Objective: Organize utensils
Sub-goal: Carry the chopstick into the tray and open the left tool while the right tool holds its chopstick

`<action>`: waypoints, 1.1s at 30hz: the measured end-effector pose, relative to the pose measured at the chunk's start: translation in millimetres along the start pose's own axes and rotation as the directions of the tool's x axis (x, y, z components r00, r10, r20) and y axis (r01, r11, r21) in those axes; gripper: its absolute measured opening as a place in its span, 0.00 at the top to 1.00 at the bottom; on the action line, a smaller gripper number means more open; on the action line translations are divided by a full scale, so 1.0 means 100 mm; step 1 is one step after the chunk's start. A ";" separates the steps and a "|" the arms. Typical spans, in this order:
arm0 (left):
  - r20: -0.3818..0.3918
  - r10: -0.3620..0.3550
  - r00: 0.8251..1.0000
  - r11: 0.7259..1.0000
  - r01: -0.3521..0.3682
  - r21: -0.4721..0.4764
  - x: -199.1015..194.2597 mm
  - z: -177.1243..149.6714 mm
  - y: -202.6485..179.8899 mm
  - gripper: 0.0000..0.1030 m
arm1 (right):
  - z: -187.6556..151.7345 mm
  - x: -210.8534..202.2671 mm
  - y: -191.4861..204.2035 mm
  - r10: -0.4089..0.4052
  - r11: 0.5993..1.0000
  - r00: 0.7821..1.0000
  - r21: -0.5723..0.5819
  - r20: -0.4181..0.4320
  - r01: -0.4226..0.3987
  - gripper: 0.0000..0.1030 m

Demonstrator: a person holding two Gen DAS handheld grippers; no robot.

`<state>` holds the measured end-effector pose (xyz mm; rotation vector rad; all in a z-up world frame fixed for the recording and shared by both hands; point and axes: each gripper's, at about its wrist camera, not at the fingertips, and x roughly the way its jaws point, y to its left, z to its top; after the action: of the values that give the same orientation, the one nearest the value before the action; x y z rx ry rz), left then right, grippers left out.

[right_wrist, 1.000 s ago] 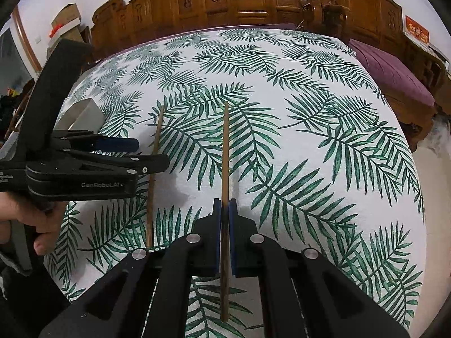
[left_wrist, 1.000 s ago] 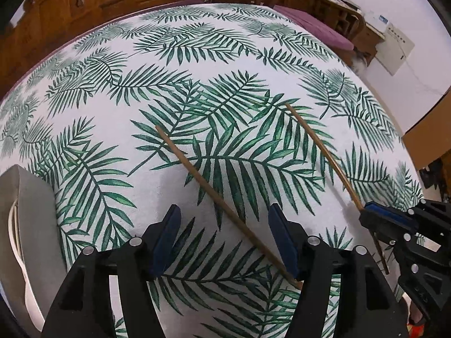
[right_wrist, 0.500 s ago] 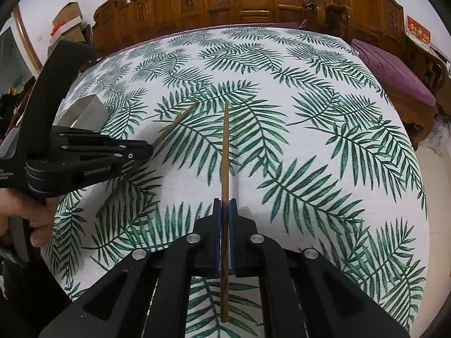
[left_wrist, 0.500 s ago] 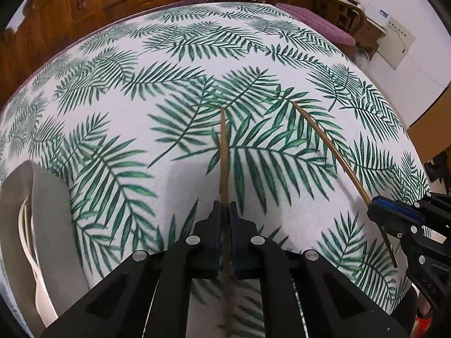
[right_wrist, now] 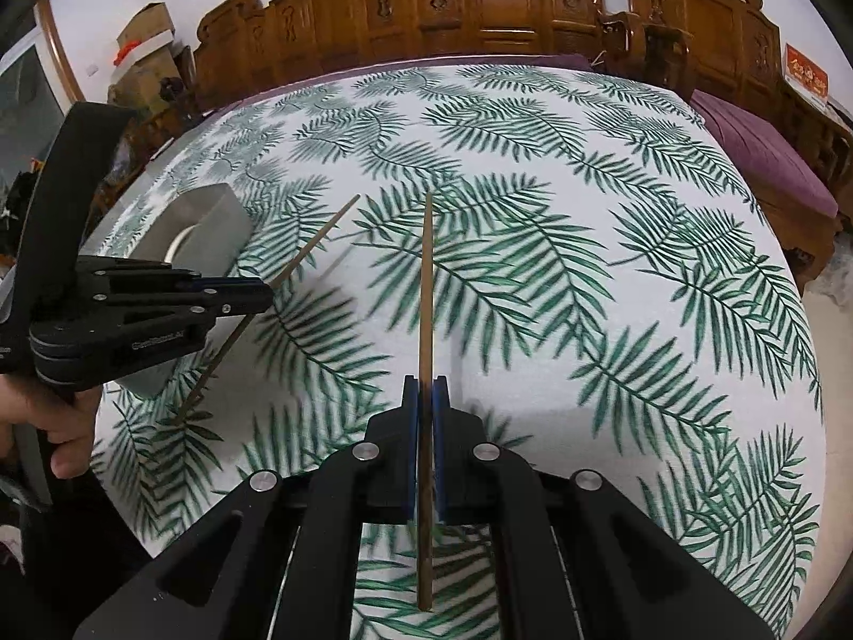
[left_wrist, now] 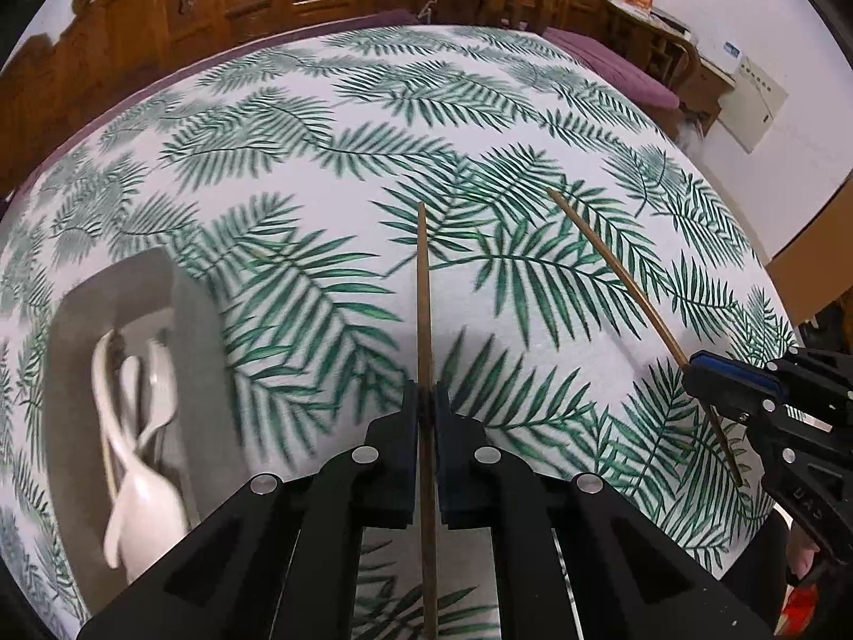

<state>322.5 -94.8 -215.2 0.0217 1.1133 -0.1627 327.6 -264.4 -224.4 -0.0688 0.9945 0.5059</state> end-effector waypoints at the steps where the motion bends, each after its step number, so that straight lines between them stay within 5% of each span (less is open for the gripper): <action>1: 0.007 0.000 1.000 1.000 0.000 -0.004 -0.05 -0.01 0.03 0.96 | 0.01 0.00 0.03 0.004 1.000 1.000 -0.001 0.001 -0.004 0.94; 33: 0.116 0.025 0.993 0.999 -0.020 -0.041 -0.98 -0.16 1.11 0.96 | 0.27 -0.05 0.93 0.052 0.995 0.998 -0.081 0.022 -0.050 0.94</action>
<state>281.7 28.1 -142.0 -0.0108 0.9994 -0.1198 305.7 -176.6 -189.5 -0.1092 0.9540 0.5929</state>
